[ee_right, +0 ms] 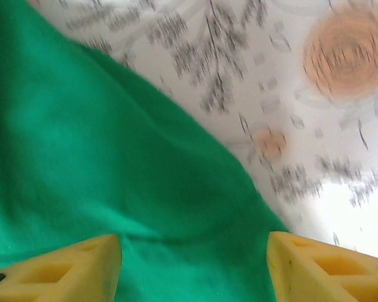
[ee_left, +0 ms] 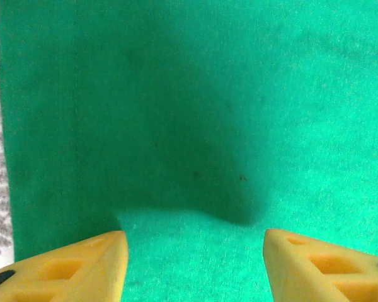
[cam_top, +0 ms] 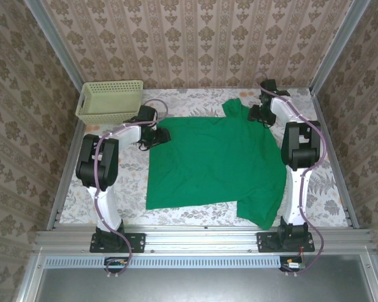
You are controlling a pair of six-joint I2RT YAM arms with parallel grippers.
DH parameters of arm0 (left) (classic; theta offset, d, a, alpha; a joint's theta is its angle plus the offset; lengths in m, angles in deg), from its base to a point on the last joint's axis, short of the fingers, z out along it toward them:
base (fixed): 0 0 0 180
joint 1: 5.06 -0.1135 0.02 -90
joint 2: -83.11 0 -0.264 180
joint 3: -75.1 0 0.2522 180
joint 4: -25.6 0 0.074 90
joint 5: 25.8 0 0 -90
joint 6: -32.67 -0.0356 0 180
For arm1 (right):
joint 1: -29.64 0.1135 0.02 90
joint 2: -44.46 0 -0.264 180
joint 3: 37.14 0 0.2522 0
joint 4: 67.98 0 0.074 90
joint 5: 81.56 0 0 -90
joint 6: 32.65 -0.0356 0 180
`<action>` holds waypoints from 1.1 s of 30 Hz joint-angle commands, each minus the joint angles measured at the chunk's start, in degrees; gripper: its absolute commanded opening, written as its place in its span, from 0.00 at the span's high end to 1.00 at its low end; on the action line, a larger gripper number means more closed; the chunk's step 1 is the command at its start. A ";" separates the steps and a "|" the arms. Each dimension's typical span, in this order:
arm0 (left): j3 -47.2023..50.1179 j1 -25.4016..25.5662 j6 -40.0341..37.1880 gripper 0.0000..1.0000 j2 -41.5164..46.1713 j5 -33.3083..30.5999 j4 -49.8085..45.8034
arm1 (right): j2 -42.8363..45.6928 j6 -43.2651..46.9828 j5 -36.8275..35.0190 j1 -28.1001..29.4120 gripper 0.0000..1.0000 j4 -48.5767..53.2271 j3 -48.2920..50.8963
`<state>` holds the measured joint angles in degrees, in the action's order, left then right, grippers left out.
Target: Fold the inside-out t-shirt
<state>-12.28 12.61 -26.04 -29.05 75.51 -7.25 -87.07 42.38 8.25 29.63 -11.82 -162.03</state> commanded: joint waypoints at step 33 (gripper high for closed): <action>-10.56 0.94 -2.02 0.42 1.53 -4.23 -9.62 | -2.18 1.47 0.42 0.37 0.56 3.25 -11.25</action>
<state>-17.79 13.09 -26.39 -24.33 71.21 -13.68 -85.21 40.31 5.24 28.36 -9.18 -166.43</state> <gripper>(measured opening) 0.583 0.440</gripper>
